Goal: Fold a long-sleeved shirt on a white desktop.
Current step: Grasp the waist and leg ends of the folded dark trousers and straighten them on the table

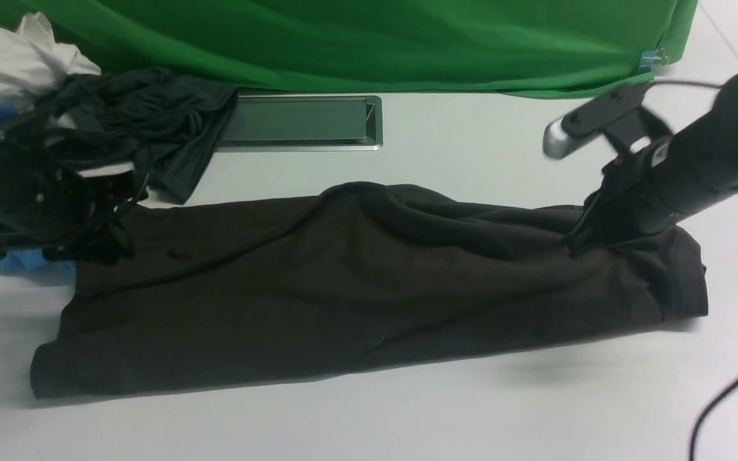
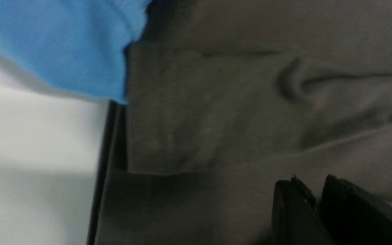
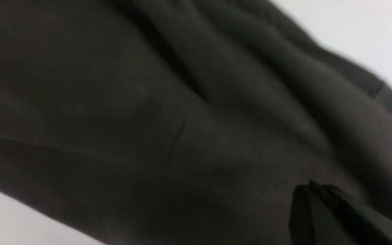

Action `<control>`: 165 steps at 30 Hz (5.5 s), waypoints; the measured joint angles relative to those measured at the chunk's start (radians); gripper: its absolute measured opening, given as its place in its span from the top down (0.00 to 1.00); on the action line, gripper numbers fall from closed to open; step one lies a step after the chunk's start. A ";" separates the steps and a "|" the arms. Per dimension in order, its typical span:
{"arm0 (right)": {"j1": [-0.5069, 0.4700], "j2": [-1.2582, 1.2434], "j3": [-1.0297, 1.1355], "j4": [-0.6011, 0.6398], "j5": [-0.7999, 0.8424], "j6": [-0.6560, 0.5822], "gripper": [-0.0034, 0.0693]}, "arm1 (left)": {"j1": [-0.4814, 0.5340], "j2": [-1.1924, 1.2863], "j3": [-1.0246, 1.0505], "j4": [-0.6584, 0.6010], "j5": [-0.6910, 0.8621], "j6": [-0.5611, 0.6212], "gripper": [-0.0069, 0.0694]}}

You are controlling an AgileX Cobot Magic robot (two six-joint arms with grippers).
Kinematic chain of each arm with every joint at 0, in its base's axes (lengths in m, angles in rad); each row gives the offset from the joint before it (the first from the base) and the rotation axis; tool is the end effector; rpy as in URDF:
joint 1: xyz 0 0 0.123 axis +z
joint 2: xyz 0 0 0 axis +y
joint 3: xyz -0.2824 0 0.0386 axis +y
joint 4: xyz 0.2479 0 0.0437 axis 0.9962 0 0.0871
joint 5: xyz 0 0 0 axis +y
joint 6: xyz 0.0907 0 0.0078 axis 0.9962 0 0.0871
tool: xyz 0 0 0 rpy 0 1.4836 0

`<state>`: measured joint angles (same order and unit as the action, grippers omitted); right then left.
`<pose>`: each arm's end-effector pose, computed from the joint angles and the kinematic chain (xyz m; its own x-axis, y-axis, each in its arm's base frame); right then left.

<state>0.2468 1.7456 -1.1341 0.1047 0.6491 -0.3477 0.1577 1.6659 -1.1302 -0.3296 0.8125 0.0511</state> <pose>0.3384 0.0912 0.2041 -0.7923 -0.4683 -0.3911 -0.4916 0.8696 -0.0455 0.3292 0.0307 0.2280 -0.9033 -0.3198 -0.2860 -0.2414 0.9299 -0.2774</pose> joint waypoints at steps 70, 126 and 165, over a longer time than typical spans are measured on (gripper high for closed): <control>0.103 -0.175 0.211 -0.105 0.016 0.201 0.83 | -0.101 0.149 0.000 0.011 -0.056 0.077 0.67; 0.103 -0.175 0.211 -0.105 -0.043 0.175 0.71 | 0.048 0.219 -0.030 -0.570 -0.140 0.323 0.85; 0.104 -0.244 0.211 -0.105 0.029 0.220 0.63 | -0.054 -0.050 0.134 0.127 0.081 -0.155 0.01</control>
<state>0.3511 1.5012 -0.9232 0.0000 0.6776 -0.1281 0.1037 1.6158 -0.9959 -0.2030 0.8938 -0.1041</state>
